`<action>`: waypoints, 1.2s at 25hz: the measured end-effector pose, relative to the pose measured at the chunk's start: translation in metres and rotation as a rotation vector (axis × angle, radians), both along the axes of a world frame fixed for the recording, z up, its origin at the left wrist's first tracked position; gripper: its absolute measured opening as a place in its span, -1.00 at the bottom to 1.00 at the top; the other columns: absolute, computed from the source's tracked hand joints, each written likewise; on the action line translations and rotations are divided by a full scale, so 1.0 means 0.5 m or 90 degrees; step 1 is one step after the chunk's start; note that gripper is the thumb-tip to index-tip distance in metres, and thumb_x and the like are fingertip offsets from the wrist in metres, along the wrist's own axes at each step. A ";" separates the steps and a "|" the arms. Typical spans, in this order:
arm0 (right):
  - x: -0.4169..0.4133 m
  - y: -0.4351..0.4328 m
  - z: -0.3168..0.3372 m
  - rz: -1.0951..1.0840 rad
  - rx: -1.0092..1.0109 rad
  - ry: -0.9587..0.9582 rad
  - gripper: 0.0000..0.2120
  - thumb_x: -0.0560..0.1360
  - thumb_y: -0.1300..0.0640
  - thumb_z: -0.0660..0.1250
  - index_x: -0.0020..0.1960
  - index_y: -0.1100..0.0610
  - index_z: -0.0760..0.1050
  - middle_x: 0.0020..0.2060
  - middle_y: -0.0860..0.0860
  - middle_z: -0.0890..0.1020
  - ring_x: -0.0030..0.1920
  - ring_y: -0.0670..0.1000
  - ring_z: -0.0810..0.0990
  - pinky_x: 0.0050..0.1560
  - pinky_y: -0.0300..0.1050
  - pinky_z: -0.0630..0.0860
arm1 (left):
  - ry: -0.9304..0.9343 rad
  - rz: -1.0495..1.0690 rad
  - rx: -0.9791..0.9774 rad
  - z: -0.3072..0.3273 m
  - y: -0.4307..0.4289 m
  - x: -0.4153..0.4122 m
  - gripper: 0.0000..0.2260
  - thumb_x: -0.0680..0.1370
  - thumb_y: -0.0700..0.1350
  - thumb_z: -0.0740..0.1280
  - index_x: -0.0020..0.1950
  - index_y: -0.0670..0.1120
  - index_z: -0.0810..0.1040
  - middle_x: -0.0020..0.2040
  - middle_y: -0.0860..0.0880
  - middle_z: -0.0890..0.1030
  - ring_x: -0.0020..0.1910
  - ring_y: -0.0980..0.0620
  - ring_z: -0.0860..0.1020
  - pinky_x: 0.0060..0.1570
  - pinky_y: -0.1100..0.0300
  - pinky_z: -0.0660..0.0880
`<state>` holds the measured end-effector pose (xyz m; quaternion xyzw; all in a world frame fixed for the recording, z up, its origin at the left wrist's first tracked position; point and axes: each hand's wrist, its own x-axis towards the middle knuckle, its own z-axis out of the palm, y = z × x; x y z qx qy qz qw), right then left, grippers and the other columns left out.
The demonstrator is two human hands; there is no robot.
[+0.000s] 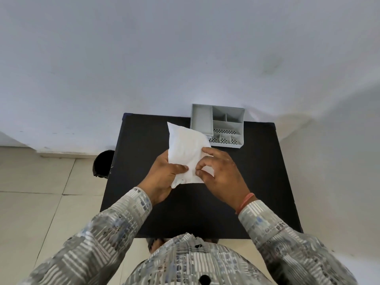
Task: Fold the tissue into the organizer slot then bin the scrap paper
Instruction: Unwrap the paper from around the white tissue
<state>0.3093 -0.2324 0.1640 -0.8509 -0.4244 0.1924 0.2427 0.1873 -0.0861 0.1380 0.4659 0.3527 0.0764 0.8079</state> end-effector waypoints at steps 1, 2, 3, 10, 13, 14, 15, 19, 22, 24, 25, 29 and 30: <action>0.006 -0.015 0.014 -0.003 0.022 0.032 -0.96 0.56 0.02 0.46 0.00 -0.04 0.65 0.50 -0.07 0.50 0.52 0.02 0.38 0.55 0.17 0.34 | 0.008 0.009 0.004 0.006 -0.008 0.009 -0.51 0.58 -0.46 0.34 0.45 -0.08 0.54 0.28 -0.13 0.69 0.25 -0.20 0.67 0.15 -0.19 0.69; 0.012 -0.033 0.028 0.000 0.051 0.054 -0.97 0.56 0.04 0.45 -0.01 -0.04 0.62 0.50 -0.10 0.49 0.53 -0.02 0.37 0.54 0.13 0.36 | 0.018 0.017 0.010 0.013 -0.015 0.019 -0.53 0.58 -0.46 0.34 0.43 -0.09 0.54 0.26 -0.11 0.69 0.25 -0.19 0.66 0.14 -0.17 0.69; 0.016 -0.052 0.042 0.005 0.084 0.070 -0.96 0.56 0.05 0.45 -0.01 -0.05 0.60 0.49 -0.13 0.50 0.53 -0.05 0.38 0.50 0.10 0.41 | 0.024 0.025 0.013 0.020 -0.022 0.028 -0.54 0.58 -0.46 0.34 0.41 -0.09 0.55 0.24 -0.10 0.70 0.25 -0.18 0.66 0.12 -0.14 0.70; 0.064 -0.080 0.054 0.184 -0.005 -0.079 -0.32 0.46 -0.09 0.51 0.53 -0.03 0.39 0.55 -0.03 0.43 0.55 0.03 0.36 0.59 0.07 0.29 | 0.012 0.052 -0.016 0.062 -0.084 0.062 -0.62 0.60 -0.39 0.33 0.39 -0.17 0.58 0.26 -0.24 0.72 0.19 -0.24 0.72 0.01 -0.07 0.71; 0.080 -0.082 0.024 0.133 0.107 0.016 -0.52 0.54 0.21 0.40 0.45 0.03 0.55 0.37 0.02 0.64 0.35 0.02 0.61 0.42 0.10 0.52 | -0.004 0.108 -0.049 0.087 -0.111 0.060 -0.65 0.72 0.04 0.26 0.34 -0.17 0.63 0.22 -0.24 0.74 0.16 -0.23 0.73 0.13 -0.12 0.67; 0.089 -0.090 0.025 0.045 0.163 0.126 -0.62 0.60 0.23 0.37 0.40 0.04 0.60 0.28 0.01 0.71 0.26 -0.01 0.67 0.36 0.10 0.57 | 0.012 0.142 -0.016 0.089 -0.116 0.055 -0.58 0.72 0.15 0.21 0.31 -0.14 0.65 0.17 -0.20 0.77 0.12 -0.19 0.74 0.11 -0.11 0.67; 0.097 -0.098 0.028 -0.047 0.222 0.299 -0.70 0.65 0.22 0.33 0.35 0.07 0.62 0.22 0.03 0.74 0.21 0.01 0.71 0.33 0.13 0.59 | 0.044 0.170 0.046 0.089 -0.117 0.047 -0.57 0.72 0.18 0.21 0.27 -0.11 0.67 0.12 -0.16 0.78 0.06 -0.15 0.75 0.03 -0.05 0.70; 0.126 -0.138 -0.001 -0.161 0.342 0.992 -0.63 0.67 0.24 0.29 0.47 0.20 0.50 0.36 0.21 0.64 0.36 0.28 0.62 0.40 0.37 0.48 | 0.189 0.095 0.192 0.077 -0.123 0.004 -0.80 0.70 -0.03 0.34 0.16 -0.09 0.71 -0.02 -0.09 0.75 0.00 -0.08 0.74 -0.02 0.03 0.72; 0.134 -0.144 -0.075 -0.206 0.289 1.097 -0.51 0.59 0.30 0.35 0.51 0.18 0.44 0.39 0.24 0.61 0.37 0.31 0.61 0.33 0.43 0.52 | 0.206 0.109 0.163 0.068 -0.124 -0.031 -0.85 0.66 -0.13 0.40 0.13 -0.16 0.72 0.05 -0.14 0.79 0.01 -0.10 0.78 -0.05 0.03 0.73; 0.117 -0.141 -0.124 -0.234 0.245 1.119 -0.50 0.54 0.30 0.39 0.47 0.18 0.49 0.34 0.24 0.65 0.29 0.29 0.67 0.21 0.34 0.64 | 0.191 0.140 0.194 0.071 -0.117 -0.063 -0.90 0.61 -0.19 0.46 0.07 -0.18 0.75 0.01 -0.14 0.81 0.01 -0.14 0.79 -0.03 0.00 0.71; 0.104 -0.139 -0.146 -0.242 0.216 1.133 -0.53 0.53 0.27 0.40 0.45 0.18 0.51 0.30 0.23 0.68 0.24 0.27 0.70 0.17 0.27 0.68 | 0.177 0.135 0.212 0.074 -0.111 -0.083 -0.92 0.58 -0.22 0.49 0.01 -0.17 0.78 -0.01 -0.14 0.81 0.01 -0.18 0.78 0.02 -0.05 0.70; 0.017 -0.105 -0.229 -0.252 0.106 1.239 -0.55 0.58 0.18 0.39 0.46 0.23 0.53 0.39 0.27 0.60 0.35 0.29 0.61 0.34 0.27 0.57 | 0.194 0.025 0.286 0.081 -0.074 -0.149 -0.92 0.49 -0.25 0.54 -0.13 -0.11 0.82 -0.09 -0.17 0.81 -0.08 -0.24 0.74 0.05 -0.17 0.64; -0.007 -0.092 -0.248 -0.243 0.087 1.257 -0.51 0.58 0.17 0.40 0.48 0.25 0.50 0.43 0.27 0.56 0.42 0.31 0.55 0.44 0.29 0.48 | 0.206 0.012 0.302 0.079 -0.062 -0.161 -0.92 0.48 -0.25 0.56 -0.15 -0.09 0.83 -0.11 -0.16 0.81 -0.12 -0.22 0.73 0.03 -0.16 0.63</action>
